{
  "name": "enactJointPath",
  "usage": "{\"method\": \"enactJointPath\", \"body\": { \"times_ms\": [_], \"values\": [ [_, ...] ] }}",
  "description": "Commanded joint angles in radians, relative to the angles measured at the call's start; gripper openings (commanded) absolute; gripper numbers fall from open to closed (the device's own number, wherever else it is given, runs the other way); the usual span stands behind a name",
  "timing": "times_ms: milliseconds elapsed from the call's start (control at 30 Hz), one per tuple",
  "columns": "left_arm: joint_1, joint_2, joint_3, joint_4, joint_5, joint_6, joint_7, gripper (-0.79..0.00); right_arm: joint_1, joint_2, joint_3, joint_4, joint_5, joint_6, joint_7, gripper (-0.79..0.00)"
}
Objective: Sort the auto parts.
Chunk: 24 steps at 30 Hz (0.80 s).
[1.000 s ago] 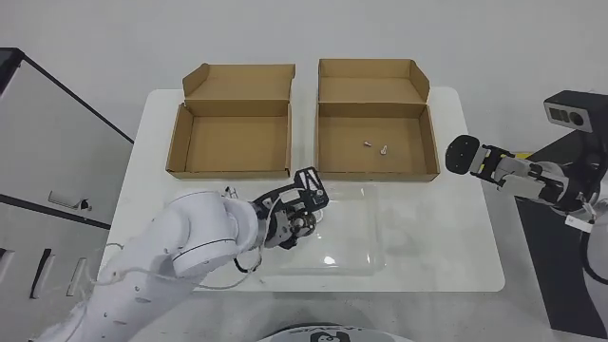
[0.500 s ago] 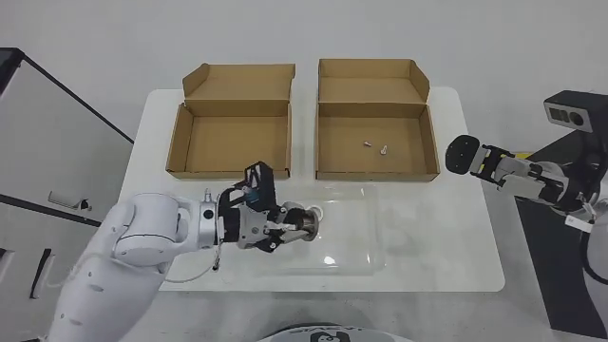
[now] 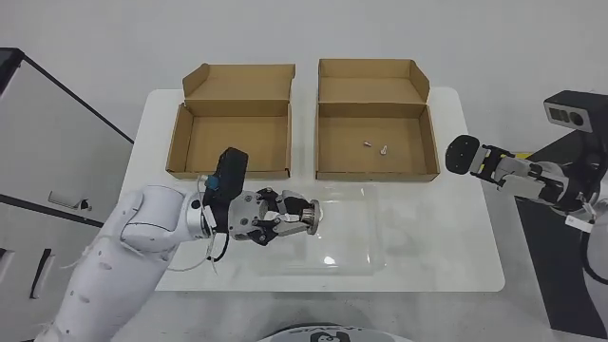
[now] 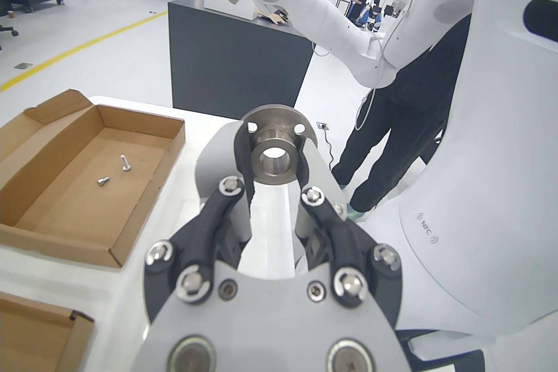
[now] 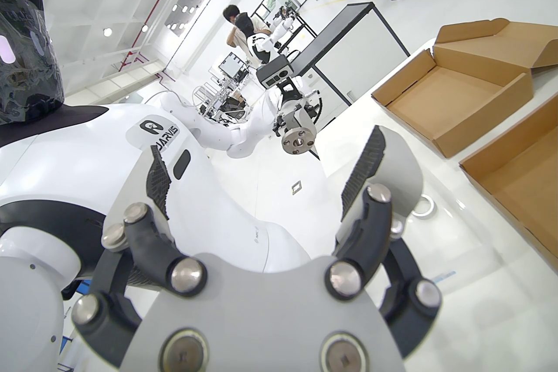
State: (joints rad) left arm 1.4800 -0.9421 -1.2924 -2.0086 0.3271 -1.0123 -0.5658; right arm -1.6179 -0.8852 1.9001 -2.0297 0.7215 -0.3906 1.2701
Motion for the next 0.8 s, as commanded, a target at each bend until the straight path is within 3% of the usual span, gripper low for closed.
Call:
{"method": "enactJointPath", "body": {
  "times_ms": [0,600,767],
  "values": [
    [-0.014,0.005,0.01,0.002,0.01,0.0,0.011,-0.785,0.0,0.0,0.0,0.0,0.0,0.0,0.0,0.0],
    [-0.018,0.007,0.014,0.003,0.013,0.0,0.017,-0.785,0.0,0.0,0.0,0.0,0.0,0.0,0.0,0.0],
    [0.0,-0.003,0.01,0.031,-0.12,0.044,0.194,-0.785,0.0,0.0,0.0,0.0,0.0,0.0,0.0,0.0]
  ]
}}
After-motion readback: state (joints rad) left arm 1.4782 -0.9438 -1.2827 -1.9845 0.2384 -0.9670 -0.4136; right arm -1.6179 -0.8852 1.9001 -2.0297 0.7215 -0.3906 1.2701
